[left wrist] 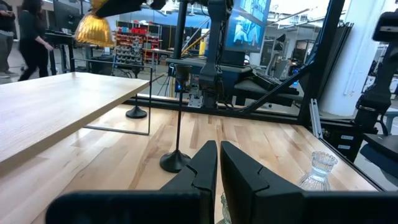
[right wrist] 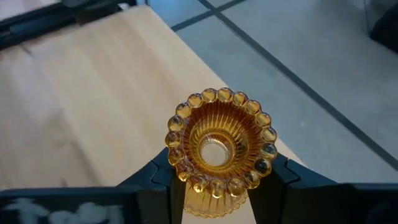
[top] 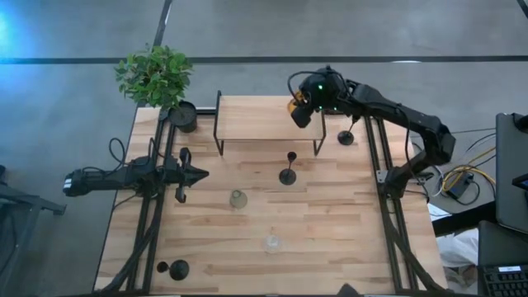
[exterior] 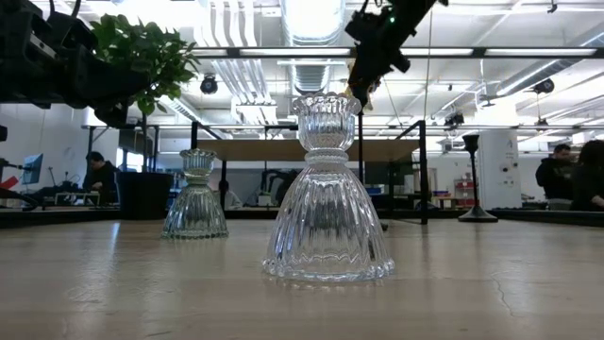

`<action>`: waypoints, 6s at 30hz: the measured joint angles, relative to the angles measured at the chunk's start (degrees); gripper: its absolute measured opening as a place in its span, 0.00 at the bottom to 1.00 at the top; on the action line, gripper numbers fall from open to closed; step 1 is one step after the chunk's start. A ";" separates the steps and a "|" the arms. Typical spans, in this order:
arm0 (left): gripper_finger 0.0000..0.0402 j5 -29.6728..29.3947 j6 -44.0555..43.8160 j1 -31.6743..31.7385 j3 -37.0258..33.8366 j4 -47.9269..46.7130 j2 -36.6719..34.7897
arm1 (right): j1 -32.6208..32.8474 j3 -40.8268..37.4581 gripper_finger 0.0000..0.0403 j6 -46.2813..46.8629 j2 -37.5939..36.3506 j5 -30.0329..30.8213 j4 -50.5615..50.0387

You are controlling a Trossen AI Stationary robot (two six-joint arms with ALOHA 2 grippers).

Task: Pick & Place candle stick holders
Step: Put the orange candle holder on the shelf, then put the transparent candle holder on the shelf

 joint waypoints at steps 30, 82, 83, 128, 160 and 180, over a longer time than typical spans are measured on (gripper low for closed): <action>0.06 0.00 0.00 0.00 -0.01 0.02 0.02 | -13.55 0.00 0.30 -5.30 10.71 -14.51 6.65; 0.06 0.00 0.00 -0.01 0.00 0.02 0.02 | -13.58 -0.13 0.87 -4.94 10.98 -13.83 5.35; 0.06 0.00 0.00 -0.01 0.00 0.02 0.02 | -13.58 -0.13 0.87 -4.91 10.63 -13.83 5.01; 0.06 0.00 0.00 0.00 -0.01 0.02 0.02 | 34.71 -0.15 0.82 25.36 -26.33 4.31 -18.38; 0.06 0.00 0.00 0.01 0.00 0.00 0.00 | 71.75 -6.47 0.81 56.88 14.17 25.24 -17.30; 0.06 0.00 0.00 -0.01 0.00 -0.02 0.02 | 69.48 -12.34 0.81 56.48 24.67 26.09 11.21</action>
